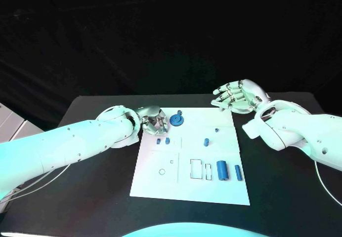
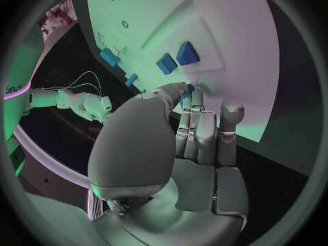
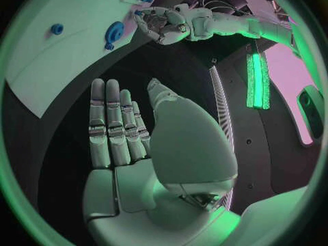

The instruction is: Assemble the parts on the task board

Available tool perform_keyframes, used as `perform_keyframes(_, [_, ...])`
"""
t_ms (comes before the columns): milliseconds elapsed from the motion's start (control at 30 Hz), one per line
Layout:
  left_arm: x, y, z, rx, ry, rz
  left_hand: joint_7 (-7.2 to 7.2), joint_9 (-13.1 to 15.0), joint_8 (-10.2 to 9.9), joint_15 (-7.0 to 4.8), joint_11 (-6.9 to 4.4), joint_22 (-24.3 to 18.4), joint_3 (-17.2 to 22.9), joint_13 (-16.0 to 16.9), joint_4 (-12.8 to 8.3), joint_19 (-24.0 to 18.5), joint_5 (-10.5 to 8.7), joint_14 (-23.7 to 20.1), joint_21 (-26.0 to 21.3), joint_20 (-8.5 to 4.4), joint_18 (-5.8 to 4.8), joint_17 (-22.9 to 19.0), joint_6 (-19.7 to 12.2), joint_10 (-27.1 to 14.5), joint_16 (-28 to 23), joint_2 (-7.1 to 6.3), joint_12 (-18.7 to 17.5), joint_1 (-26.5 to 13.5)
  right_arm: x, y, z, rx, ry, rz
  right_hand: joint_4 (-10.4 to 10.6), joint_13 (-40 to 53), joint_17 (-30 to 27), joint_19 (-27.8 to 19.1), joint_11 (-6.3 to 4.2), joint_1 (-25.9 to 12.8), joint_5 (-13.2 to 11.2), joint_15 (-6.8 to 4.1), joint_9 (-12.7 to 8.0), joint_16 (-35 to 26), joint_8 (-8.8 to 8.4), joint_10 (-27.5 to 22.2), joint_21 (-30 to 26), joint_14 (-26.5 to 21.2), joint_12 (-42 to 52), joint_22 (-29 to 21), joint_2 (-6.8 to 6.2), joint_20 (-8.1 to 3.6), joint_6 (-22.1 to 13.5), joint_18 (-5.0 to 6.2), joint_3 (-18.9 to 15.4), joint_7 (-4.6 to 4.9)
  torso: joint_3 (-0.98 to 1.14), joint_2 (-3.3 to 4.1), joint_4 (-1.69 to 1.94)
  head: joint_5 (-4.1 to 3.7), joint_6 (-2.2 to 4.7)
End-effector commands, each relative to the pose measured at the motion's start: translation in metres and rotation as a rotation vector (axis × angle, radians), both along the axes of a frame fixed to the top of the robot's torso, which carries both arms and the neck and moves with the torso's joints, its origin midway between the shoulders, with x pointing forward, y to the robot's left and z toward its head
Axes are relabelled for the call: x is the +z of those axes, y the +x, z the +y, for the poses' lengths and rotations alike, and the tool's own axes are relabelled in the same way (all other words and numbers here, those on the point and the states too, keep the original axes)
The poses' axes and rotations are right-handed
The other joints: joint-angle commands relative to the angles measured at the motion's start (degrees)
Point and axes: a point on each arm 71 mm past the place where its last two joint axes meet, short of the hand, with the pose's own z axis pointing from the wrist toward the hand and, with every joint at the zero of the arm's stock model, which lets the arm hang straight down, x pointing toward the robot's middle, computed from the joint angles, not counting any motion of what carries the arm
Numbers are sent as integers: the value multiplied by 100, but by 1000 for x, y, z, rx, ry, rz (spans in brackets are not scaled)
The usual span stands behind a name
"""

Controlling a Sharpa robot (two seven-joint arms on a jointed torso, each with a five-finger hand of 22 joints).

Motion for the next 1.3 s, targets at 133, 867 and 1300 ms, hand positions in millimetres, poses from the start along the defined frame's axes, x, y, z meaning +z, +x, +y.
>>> perform_keyframes(133, [-1,-1,-3,-7,1,7,11,3,14,18,-9,6,6,-7,-33,39,-3,43,21,5,-54,7,41,55,28,2,-29,-10,0,-1,1,15,-5,3,-13,-8,-9,-20,33,-35,9,0,-9,-24,22,-3,-29,-39,-23,-5,5,2,-10,63,8,75,-2,-2,-1,7,-14])
perform_keyframes(867, [-6,-1,-1,-9,48,49,13,19,-1,16,-10,-6,22,10,-102,20,-5,24,11,2,-48,-36,77,98,18,2,-51,18,0,0,1,15,-5,3,-13,-21,-19,-29,33,-41,8,2,-9,-39,29,6,-28,-44,-20,-31,6,6,-1,64,5,74,1,-5,2,15,-29])
perform_keyframes(1300, [-9,-1,-2,-11,47,54,31,15,-42,31,11,24,18,17,-117,42,-9,37,31,5,-57,9,63,99,34,-14,-85,-14,0,0,1,14,-5,1,-12,-25,-22,-31,33,-44,8,3,-10,-43,30,6,-28,-45,-20,-39,5,7,-1,64,4,75,1,1,-4,9,-25])
